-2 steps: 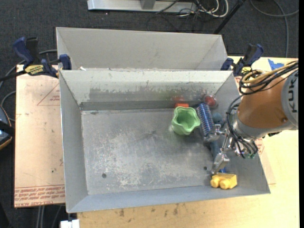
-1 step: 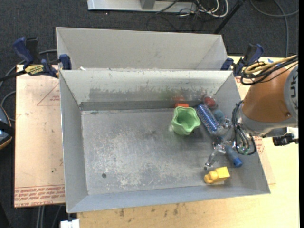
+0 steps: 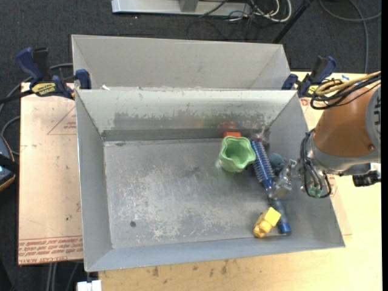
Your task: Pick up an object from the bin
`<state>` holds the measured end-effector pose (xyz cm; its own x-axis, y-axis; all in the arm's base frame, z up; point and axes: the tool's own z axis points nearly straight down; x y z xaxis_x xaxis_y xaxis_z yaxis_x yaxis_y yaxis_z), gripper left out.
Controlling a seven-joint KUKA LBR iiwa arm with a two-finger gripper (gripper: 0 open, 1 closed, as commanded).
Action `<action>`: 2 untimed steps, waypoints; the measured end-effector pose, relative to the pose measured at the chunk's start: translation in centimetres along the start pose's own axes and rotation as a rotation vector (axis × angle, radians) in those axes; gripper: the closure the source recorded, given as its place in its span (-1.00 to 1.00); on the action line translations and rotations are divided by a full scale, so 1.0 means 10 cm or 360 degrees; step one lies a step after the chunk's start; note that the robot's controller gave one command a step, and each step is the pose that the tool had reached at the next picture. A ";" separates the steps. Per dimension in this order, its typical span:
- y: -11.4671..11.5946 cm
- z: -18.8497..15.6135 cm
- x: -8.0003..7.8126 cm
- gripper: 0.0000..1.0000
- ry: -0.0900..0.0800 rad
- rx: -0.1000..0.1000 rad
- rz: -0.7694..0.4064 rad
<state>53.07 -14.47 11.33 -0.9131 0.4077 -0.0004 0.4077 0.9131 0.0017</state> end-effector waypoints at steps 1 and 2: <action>0.01 -0.91 -0.02 1.00 -0.0012 0.0002 -0.0717; 0.01 -0.89 -0.01 -1.00 -0.0004 0.0001 -0.0715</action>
Offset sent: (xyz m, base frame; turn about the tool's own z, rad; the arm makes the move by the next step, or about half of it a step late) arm 0.0004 -0.0003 0.0893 -0.4518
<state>53.21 -14.45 20.26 -0.9996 -0.0295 -0.0037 -0.0295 0.9996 0.0002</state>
